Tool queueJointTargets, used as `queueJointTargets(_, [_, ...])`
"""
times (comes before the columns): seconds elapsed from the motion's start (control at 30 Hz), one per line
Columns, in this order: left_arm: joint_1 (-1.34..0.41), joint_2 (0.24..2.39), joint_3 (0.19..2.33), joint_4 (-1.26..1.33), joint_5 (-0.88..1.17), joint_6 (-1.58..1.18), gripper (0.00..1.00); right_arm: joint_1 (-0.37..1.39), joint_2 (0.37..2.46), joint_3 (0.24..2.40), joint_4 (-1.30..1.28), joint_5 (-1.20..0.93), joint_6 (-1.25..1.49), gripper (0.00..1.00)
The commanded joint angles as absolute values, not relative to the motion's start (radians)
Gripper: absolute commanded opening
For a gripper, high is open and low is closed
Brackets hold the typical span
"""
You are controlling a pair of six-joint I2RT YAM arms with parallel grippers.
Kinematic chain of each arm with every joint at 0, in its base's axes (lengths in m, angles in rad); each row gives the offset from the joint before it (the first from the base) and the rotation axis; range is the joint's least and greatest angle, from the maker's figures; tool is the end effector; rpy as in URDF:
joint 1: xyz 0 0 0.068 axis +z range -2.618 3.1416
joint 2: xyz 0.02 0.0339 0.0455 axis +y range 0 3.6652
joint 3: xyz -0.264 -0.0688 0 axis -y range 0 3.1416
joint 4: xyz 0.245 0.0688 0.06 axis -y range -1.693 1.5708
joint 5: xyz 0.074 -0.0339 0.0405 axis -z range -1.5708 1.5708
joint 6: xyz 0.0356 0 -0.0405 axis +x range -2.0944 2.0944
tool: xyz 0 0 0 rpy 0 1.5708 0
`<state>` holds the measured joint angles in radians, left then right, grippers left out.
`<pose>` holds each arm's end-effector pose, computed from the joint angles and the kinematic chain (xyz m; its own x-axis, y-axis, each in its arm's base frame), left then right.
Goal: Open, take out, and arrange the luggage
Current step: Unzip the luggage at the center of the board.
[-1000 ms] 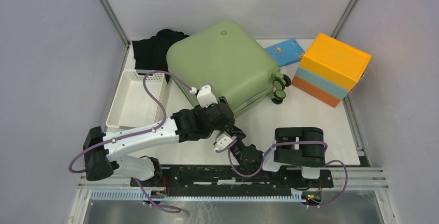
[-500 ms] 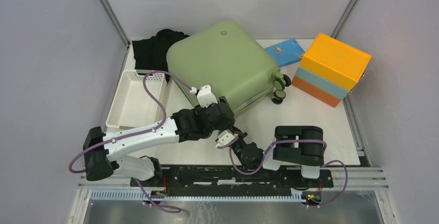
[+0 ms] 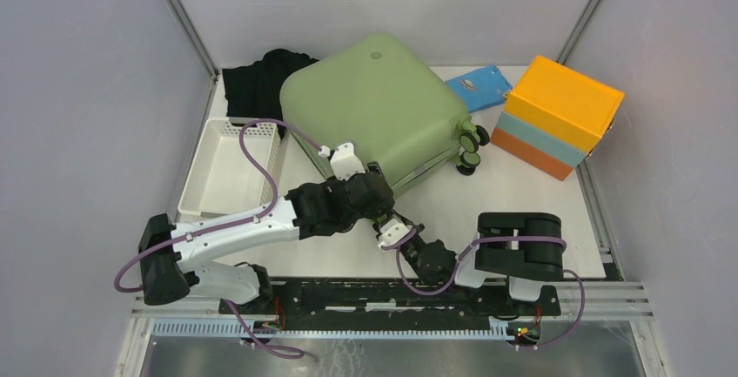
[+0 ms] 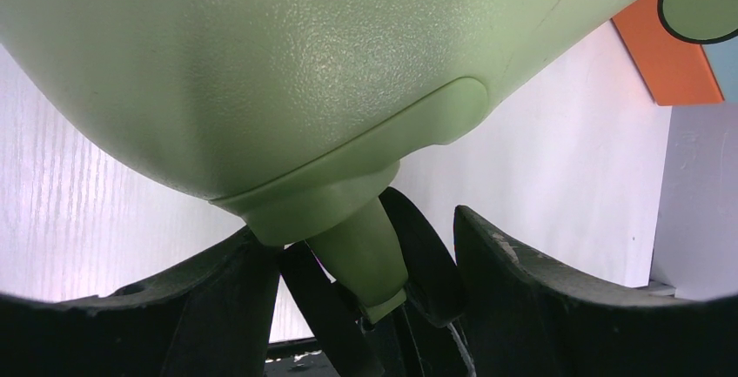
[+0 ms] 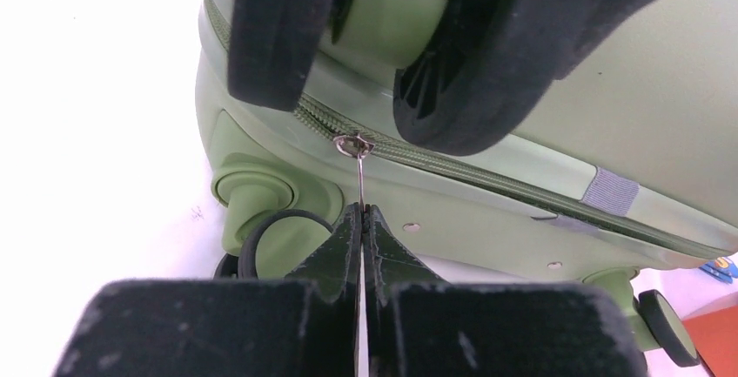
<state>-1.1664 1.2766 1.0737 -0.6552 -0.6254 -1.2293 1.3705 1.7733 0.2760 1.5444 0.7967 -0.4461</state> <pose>0.1226 -0.2334 0.2977 -0.6601 -0.3992 -0.6363 -0.0813 0.8801 -0.4678 0.0746 0.2396 0.1368 0.2427 -0.3204 -0.9157 -0.4858 0.7769 -0.4006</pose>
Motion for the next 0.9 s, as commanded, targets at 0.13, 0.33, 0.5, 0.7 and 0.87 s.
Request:
queueJointTargets(0.13, [-1.166,1.163,1.111,-0.515,-0.689,-1.155,0.21,1.326,1.701,0.216,1.956,0.844,-0.418,0.0])
queueJointTargets(0.33, [-1.167,1.141,1.081,-0.523,-0.68,-1.139,0.2,1.3,1.682,0.197,1.953,0.867,-0.452,0.0])
queueJointTargets(0.5, [-1.166,1.117,1.053,-0.541,-0.681,-1.121,0.2,1.274,1.653,0.165,1.953,0.89,-0.458,0.0])
queueJointTargets(0.7, [-1.166,1.091,1.04,-0.575,-0.679,-1.072,0.18,1.259,1.623,0.14,1.954,0.908,-0.483,0.0])
queueJointTargets(0.87, [-1.167,1.055,1.023,-0.625,-0.681,-1.016,0.15,1.256,1.61,0.117,1.954,0.936,-0.489,0.0])
